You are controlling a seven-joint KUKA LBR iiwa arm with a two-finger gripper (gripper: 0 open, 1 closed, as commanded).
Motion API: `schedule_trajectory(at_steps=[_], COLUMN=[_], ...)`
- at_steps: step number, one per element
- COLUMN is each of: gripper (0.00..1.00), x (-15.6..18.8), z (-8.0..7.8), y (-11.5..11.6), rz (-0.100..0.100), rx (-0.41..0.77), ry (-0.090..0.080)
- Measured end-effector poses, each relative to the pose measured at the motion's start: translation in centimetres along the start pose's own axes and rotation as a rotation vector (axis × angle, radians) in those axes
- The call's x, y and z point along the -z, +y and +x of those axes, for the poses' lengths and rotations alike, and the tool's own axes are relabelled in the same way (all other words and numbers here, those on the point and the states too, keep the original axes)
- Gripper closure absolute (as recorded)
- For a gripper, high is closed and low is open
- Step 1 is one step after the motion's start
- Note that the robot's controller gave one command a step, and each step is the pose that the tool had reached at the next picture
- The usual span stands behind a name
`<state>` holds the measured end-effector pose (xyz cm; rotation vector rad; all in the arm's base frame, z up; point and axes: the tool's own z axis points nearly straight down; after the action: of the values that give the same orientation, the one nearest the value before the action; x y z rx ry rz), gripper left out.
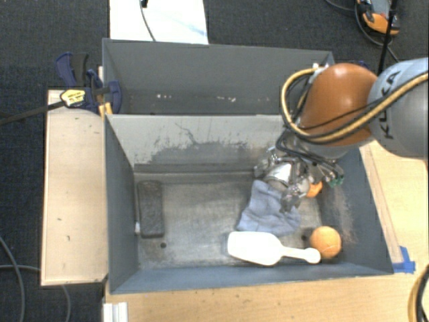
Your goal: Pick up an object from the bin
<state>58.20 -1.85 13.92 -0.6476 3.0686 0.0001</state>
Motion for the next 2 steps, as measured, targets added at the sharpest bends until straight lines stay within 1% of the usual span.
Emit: schedule_trajectory(at_steps=[1,2], gripper=[0.00,1.00], x=[-5.75,-6.52], z=[-0.96,-0.96], y=[1.18,0.45], rz=[-0.001,0.001], rx=[0.249,0.301], ry=[0.001,-0.003])
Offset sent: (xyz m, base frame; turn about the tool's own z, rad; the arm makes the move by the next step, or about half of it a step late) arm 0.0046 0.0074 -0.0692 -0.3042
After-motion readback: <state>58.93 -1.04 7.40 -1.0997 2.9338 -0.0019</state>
